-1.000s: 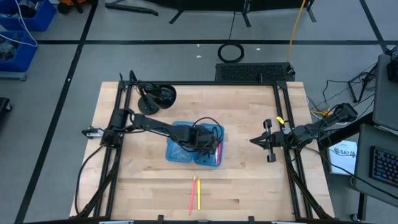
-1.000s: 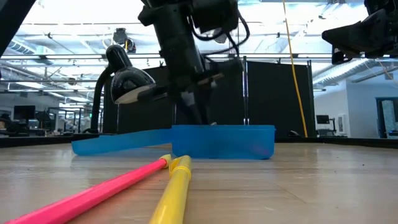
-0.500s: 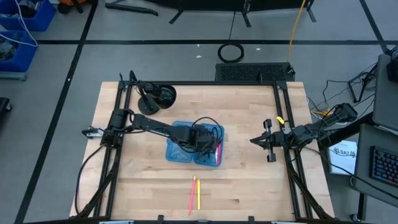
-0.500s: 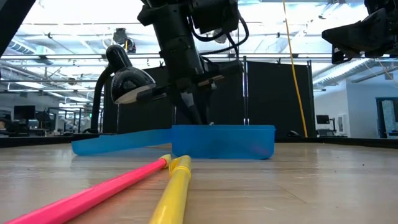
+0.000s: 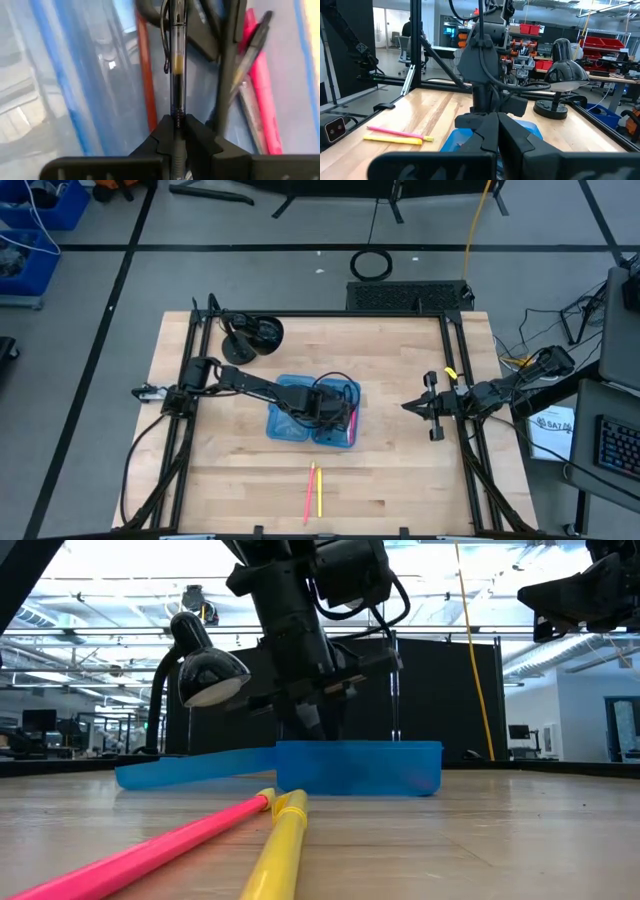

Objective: Pick & place school supplies into a supply box
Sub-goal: Put the black pen into the blue box, then put the yellow pen into the blue box

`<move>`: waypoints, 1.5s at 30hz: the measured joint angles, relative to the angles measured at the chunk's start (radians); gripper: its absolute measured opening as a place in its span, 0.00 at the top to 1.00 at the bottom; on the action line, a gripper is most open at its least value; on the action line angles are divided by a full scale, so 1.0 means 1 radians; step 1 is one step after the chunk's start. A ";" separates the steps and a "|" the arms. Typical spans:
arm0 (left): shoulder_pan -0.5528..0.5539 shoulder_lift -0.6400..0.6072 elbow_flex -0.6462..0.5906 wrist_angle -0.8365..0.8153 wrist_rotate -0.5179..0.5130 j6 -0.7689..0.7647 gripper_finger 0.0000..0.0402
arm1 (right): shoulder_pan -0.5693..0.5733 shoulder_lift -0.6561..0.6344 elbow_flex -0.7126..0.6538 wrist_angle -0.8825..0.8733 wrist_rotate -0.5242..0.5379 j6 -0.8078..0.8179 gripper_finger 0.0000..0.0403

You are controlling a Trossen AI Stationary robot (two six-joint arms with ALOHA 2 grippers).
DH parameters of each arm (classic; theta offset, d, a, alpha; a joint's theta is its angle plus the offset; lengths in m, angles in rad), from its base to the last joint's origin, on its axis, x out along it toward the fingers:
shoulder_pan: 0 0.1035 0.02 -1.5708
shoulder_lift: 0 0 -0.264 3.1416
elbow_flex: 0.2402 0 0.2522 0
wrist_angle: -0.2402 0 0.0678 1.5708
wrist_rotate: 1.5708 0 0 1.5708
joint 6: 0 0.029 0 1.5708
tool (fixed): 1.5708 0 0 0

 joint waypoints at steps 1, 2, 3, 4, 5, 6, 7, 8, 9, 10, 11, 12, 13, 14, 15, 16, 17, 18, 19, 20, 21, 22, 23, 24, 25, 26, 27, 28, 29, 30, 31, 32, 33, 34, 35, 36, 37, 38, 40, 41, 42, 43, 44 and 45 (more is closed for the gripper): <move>0.000 -0.001 0.000 0.004 0.003 0.003 0.92 | 0.000 0.000 0.000 0.000 0.000 0.000 1.00; 0.000 -0.002 0.000 0.004 0.004 0.000 0.91 | 0.000 0.000 0.000 0.000 0.000 0.000 1.00; 0.000 -0.002 0.000 0.004 0.004 -0.004 0.90 | 0.000 0.000 0.000 0.002 0.000 0.000 1.00; 0.000 -0.002 0.000 0.004 0.004 -0.005 0.88 | 0.000 0.000 0.000 0.002 0.000 0.000 1.00; 0.000 -0.002 0.000 0.004 0.004 -0.004 0.85 | 0.000 0.000 0.000 0.002 0.000 0.000 1.00; -0.001 -0.002 0.000 0.005 0.004 -0.001 0.82 | 0.000 0.000 0.000 0.002 0.000 0.000 1.00; -0.002 -0.002 0.000 0.005 0.004 0.000 0.79 | 0.000 0.000 0.000 0.002 0.000 0.000 1.00; -0.003 -0.002 0.000 0.005 0.004 -0.002 0.76 | 0.000 0.000 0.000 0.002 0.000 0.000 1.00; -0.005 -0.002 0.000 0.005 0.004 -0.006 0.73 | 0.000 0.000 0.000 0.002 0.000 0.000 1.00; -0.006 -0.002 0.000 0.006 0.004 -0.008 0.70 | 0.000 0.000 0.000 0.002 0.000 0.000 1.00; -0.007 -0.002 0.000 0.008 0.007 -0.003 0.67 | 0.000 0.000 0.000 0.002 0.000 0.000 1.00; -0.008 -0.005 0.003 0.006 0.013 0.009 0.65 | 0.000 0.000 0.000 0.002 0.000 0.000 1.00; -0.010 -0.008 0.007 0.004 0.016 0.033 0.62 | 0.000 0.000 0.000 0.002 0.000 0.000 1.00; -0.012 -0.010 0.015 0.003 0.014 0.054 0.60 | 0.000 0.000 0.000 0.002 0.000 0.000 1.00; -0.014 -0.013 0.028 -0.001 0.007 0.067 0.58 | 0.000 0.000 0.000 0.002 0.000 0.000 1.00; -0.018 -0.021 0.043 -0.013 -0.006 0.082 0.57 | 0.000 0.000 0.000 0.002 0.000 0.001 1.00; -0.024 -0.032 0.057 -0.033 -0.022 0.105 0.56 | 0.000 0.000 0.000 0.002 0.000 0.001 1.00; -0.029 -0.042 0.078 -0.055 -0.038 0.138 0.55 | 0.000 0.000 0.000 0.003 0.000 0.001 1.00; -0.036 -0.056 0.100 -0.071 -0.055 0.177 0.54 | 0.000 0.000 0.000 0.002 0.000 0.001 1.00; -0.045 -0.077 0.120 -0.084 -0.068 0.235 0.54 | 0.000 0.000 0.000 0.002 0.000 0.001 1.00; -0.055 -0.100 0.139 -0.104 -0.078 0.314 0.54 | 0.000 0.000 0.000 0.003 -0.001 0.005 1.00; -0.067 -0.125 0.157 -0.120 -0.081 0.409 0.54 | 0.000 0.000 0.000 0.003 -0.001 0.009 1.00; -0.084 -0.157 0.169 -0.129 -0.080 0.511 0.55 | 0.000 0.001 0.000 0.000 -0.002 0.010 1.00; -0.106 -0.193 0.171 -0.124 -0.081 0.610 0.57 | 0.000 0.001 0.000 0.000 -0.004 0.010 1.00; -0.131 -0.227 0.172 -0.112 -0.081 0.705 0.59 | 0.000 0.002 0.000 0.003 -0.013 0.010 1.00; -0.163 -0.261 0.172 -0.101 -0.079 0.810 0.61 | 0.000 0.003 0.000 0.004 -0.024 0.010 1.00; -0.197 -0.292 0.172 -0.092 -0.080 0.906 0.64 | 0.001 0.004 0.000 0.002 -0.028 0.010 1.00; -0.234 -0.324 0.172 -0.089 -0.087 1.004 0.67 | 0.001 0.004 0.000 0.002 -0.034 0.010 1.00; -0.270 -0.351 0.172 -0.089 -0.100 1.098 0.70 | 0.001 0.004 0.000 0.003 -0.045 0.010 1.00; -0.304 -0.378 0.172 -0.085 -0.115 1.183 0.74 | 0.001 0.005 0.000 0.003 -0.051 0.010 1.00; -0.339 -0.405 0.172 -0.081 -0.137 1.248 0.78 | 0.001 0.005 0.000 0.002 -0.054 0.010 1.00; -0.371 -0.430 0.172 -0.081 -0.172 1.296 0.83 | 0.001 0.005 0.000 0.002 -0.055 0.010 1.00; -0.400 -0.456 0.172 -0.085 -0.213 1.323 0.88 | 0.001 0.005 0.000 0.002 -0.055 0.010 1.00; -0.428 -0.482 0.172 -0.097 -0.260 1.340 0.93 | 0.002 0.005 0.000 0.002 -0.055 0.010 1.00; -0.453 -0.506 0.172 -0.124 -0.310 1.343 0.96 | 0.002 0.005 0.000 0.002 -0.055 0.010 1.00; -0.480 -0.534 0.172 -0.168 -0.373 1.336 0.98 | 0.002 0.005 0.000 0.003 -0.055 0.010 1.00; -0.506 -0.558 0.172 -0.216 -0.449 1.309 0.98 | 0.002 0.005 0.000 0.003 -0.055 0.010 1.00; -0.529 -0.586 0.166 -0.256 -0.529 1.278 0.98 | 0.002 0.005 0.000 0.003 -0.055 0.011 1.00; -0.560 -0.652 0.129 -0.322 -0.645 1.221 0.99 | 0.002 0.005 0.000 0.003 -0.055 0.019 1.00; -0.565 -0.691 0.097 -0.327 -0.670 1.201 0.99 | 0.002 0.005 0.000 0.005 -0.055 0.019 1.00; -0.564 -0.733 0.055 -0.310 -0.676 1.188 0.99 | 0.002 0.005 0.000 0.010 -0.055 0.014 1.00; -0.561 -0.777 0.004 -0.281 -0.671 1.185 0.99 | 0.002 0.005 0.000 0.018 -0.055 0.002 1.00; -0.555 -0.823 -0.055 -0.236 -0.647 1.190 0.99 | 0.002 0.005 0.000 0.023 -0.054 -0.016 1.00; -0.546 -0.872 -0.123 -0.167 -0.607 1.213 0.99 | 0.002 0.005 0.000 0.027 -0.053 -0.045 1.00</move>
